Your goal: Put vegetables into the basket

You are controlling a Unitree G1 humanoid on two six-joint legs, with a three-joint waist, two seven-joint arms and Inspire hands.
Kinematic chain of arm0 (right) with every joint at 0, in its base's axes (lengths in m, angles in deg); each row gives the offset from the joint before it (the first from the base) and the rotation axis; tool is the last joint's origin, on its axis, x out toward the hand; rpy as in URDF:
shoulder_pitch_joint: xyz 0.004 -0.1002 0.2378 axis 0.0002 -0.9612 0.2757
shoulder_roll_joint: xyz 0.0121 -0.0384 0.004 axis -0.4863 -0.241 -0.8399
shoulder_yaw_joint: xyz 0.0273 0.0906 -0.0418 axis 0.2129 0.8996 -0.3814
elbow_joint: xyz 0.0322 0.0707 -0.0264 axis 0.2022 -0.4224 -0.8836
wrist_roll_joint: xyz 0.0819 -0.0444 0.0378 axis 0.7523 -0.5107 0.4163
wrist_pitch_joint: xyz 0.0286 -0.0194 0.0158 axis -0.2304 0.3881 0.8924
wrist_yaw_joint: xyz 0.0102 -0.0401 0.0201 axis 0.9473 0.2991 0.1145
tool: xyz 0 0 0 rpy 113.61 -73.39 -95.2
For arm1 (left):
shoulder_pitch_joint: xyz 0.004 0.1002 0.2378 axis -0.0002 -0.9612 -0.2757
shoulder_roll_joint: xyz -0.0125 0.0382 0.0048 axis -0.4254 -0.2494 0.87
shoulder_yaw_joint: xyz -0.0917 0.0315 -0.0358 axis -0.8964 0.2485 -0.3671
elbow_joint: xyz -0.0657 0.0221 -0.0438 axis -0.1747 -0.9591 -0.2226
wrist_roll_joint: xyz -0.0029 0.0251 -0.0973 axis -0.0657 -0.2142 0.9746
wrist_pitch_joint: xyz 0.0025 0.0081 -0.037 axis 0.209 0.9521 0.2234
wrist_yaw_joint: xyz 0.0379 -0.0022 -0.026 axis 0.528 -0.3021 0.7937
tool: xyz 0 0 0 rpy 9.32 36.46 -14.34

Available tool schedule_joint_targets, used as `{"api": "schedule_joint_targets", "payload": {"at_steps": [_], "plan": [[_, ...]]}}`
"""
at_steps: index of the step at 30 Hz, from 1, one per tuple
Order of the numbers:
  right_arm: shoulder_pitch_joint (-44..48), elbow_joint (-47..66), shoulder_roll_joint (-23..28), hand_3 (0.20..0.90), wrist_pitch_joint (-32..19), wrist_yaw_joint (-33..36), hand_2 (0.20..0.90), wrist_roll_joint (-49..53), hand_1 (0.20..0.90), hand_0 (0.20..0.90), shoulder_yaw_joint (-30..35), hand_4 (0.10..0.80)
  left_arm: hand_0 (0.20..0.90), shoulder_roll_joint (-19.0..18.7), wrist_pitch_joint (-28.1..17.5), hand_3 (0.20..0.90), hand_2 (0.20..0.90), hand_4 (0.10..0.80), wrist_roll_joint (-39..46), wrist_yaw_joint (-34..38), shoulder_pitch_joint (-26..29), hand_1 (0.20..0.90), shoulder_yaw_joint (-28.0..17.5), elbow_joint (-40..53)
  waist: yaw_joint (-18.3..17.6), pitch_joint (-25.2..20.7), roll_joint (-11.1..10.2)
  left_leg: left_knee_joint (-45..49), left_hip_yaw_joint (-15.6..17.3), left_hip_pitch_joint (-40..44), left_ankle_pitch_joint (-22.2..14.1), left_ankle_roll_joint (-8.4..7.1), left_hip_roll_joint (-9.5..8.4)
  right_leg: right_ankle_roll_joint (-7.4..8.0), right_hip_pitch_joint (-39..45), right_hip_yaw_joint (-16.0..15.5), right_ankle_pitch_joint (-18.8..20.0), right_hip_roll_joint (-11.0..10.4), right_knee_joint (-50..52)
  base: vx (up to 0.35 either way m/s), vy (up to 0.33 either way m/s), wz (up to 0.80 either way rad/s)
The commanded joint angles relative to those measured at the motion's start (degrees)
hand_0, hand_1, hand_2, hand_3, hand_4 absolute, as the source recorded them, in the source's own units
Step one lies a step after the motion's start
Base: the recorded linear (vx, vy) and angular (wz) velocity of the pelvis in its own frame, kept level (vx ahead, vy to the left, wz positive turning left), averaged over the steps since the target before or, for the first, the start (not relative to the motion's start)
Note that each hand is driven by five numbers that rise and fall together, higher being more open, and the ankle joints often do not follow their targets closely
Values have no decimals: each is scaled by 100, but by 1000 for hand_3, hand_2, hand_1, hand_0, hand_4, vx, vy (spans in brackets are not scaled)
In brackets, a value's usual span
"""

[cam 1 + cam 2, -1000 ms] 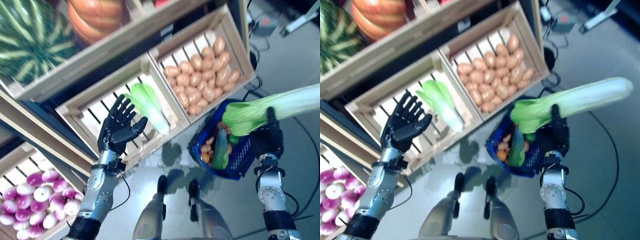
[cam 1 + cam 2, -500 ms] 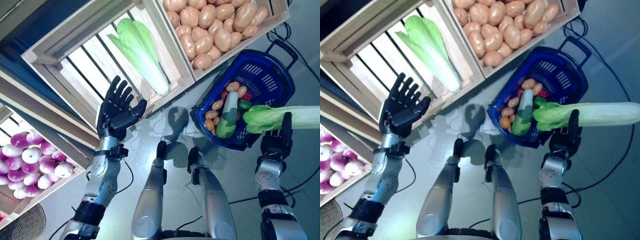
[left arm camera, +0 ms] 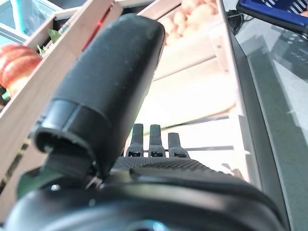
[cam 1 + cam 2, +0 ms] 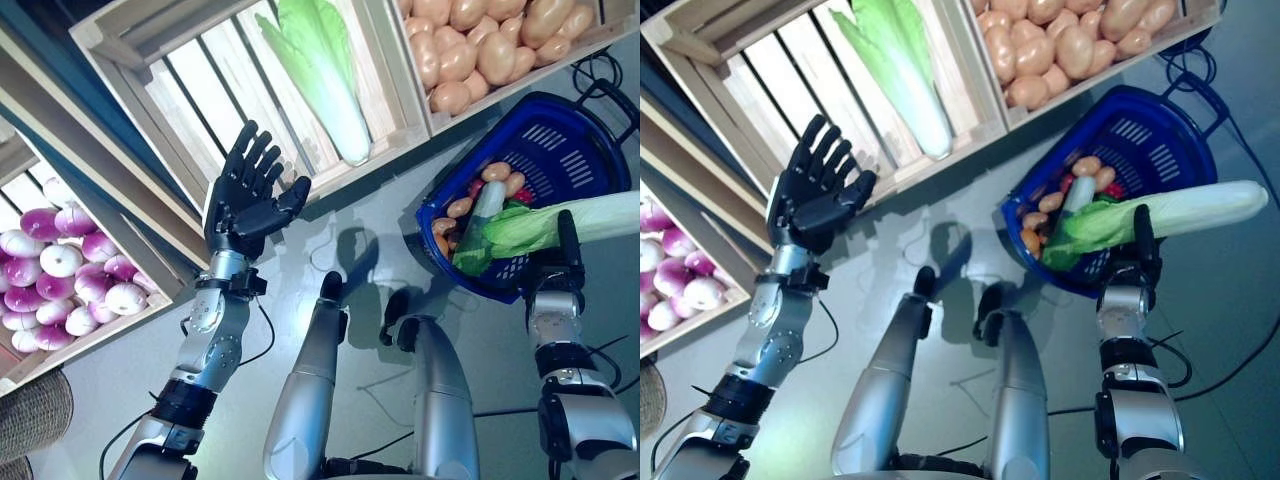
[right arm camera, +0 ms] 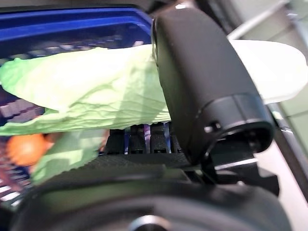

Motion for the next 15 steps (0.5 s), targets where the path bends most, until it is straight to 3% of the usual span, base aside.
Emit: {"api": "schedule_joint_targets", "payload": {"at_steps": [1, 2, 4, 5, 6, 7, 8, 15], "plan": [[248, 274, 752, 300, 241, -3, 300, -489, 300, 300, -114, 400, 900, -211, -344, 900, 900, 800, -16, -220, 326, 900, -166, 582, 28, -14, -91, 406, 445, -58, -444, 598, -256, 98, 318, 138, 500, 30, -51, -59, 7, 4], [235, 269, 750, 300, 330, -37, 300, -477, 300, 300, -131, 400, 900, -219, -359, 900, 900, 800, -12, -266, 308, 900, -181, 556, 35, -14, -86, 413, 472, -139, -334, 610, -244, 48, 244, 84, 590, 8, -47, 37, -3, 0], [234, 228, 705, 300, 553, -127, 300, -558, 300, 300, -251, 400, 900, -223, -367, 900, 900, 800, -58, -275, 280, 900, -190, 542, 47, -14, -97, 525, 451, -66, -526, 582, -265, 96, 327, 134, 441, 34, 34, 57, -8, 4], [239, 217, 692, 300, 615, -138, 300, -567, 300, 300, -262, 400, 900, -219, -368, 900, 900, 800, -78, -283, 281, 900, -192, 543, 51, -14, -94, 515, 468, -157, -389, 599, -259, 41, 248, 86, 550, 22, 20, 62, -12, 6], [247, 188, 676, 300, 723, -95, 300, -597, 300, 300, -304, 400, 900, -214, -365, 900, 900, 800, -59, -308, 293, 900, -195, 527, 56, -14, -103, 554, 448, -75, -541, 586, -276, 86, 319, 136, 424, 47, 66, -57, -2, 2], [249, 190, 676, 300, 734, -88, 300, -592, 300, 300, -304, 400, 900, -216, -365, 900, 900, 800, -61, -308, 296, 900, -198, 531, 59, -14, -97, 527, 467, -165, -396, 600, -262, 34, 235, 82, 536, 26, 47, 116, -17, 2], [257, 47, 674, 900, 926, -79, 900, -579, 900, 900, -286, 800, 900, -231, -344, 900, 900, 800, -111, -352, 317, 900, -242, 490, 61, -14, -99, 548, 446, -72, -517, 572, -286, 89, 304, 129, 437, 45, 91, 55, -11, 2], [216, -313, 537, 900, 1164, 103, 900, -502, 900, 900, -252, 800, 900, -310, -649, 900, 900, 800, -559, -252, 411, 900, -289, 629, 67, -14, -56, 453, 468, 47, -372, 561, -300, 31, 410, 89, 534, 56, -5, 33, -1, 0]]}}
